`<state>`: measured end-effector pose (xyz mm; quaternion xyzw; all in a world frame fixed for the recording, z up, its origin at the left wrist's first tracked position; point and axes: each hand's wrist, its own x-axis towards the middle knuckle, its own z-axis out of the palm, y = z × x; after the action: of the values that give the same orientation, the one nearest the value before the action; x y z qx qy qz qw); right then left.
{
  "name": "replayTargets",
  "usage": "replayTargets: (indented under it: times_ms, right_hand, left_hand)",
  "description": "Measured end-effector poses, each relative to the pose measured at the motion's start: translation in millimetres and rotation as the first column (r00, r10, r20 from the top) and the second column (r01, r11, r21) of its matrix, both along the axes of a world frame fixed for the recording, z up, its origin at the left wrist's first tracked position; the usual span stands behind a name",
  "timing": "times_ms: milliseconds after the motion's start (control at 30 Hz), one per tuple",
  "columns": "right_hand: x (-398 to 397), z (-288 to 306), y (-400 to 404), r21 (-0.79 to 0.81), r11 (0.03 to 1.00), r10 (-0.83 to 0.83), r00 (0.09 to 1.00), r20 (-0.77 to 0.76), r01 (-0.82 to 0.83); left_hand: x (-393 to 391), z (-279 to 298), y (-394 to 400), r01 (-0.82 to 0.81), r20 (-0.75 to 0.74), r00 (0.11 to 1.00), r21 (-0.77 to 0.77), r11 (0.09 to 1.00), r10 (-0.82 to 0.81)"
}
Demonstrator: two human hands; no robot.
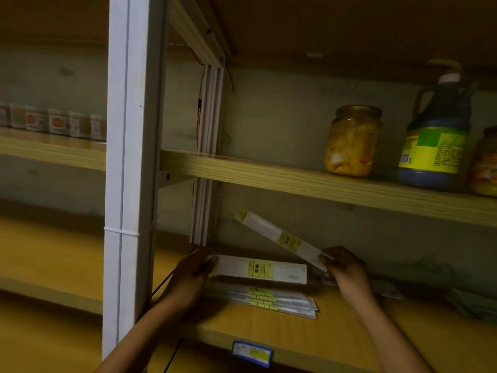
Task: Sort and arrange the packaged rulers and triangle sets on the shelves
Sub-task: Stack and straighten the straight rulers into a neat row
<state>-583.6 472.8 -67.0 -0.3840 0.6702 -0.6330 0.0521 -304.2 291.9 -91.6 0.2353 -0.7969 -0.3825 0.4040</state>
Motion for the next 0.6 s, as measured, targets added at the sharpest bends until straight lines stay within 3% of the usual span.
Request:
replayTargets:
  times_ms: [233,433,600]
  right_hand:
    - [-2.7,-4.1,1.9,0.009,1.000,0.005,1.000,-0.021,-0.004]
    - [-3.4,-1.9,3.1,0.038,0.999,0.020,0.999,-0.047,-0.019]
    - [1.1,1.0,3.7,0.073,0.996,0.065,0.993,-0.100,-0.058]
  left_hand:
    - [-0.9,-4.7,0.6,0.019,0.244,0.969,-0.161,0.987,0.021]
    - [-5.7,-3.6,7.8,-0.086,0.295,0.929,-0.413,0.907,0.222]
    - [-7.8,-9.7,2.4,-0.119,0.284,0.922,-0.439,0.891,0.263]
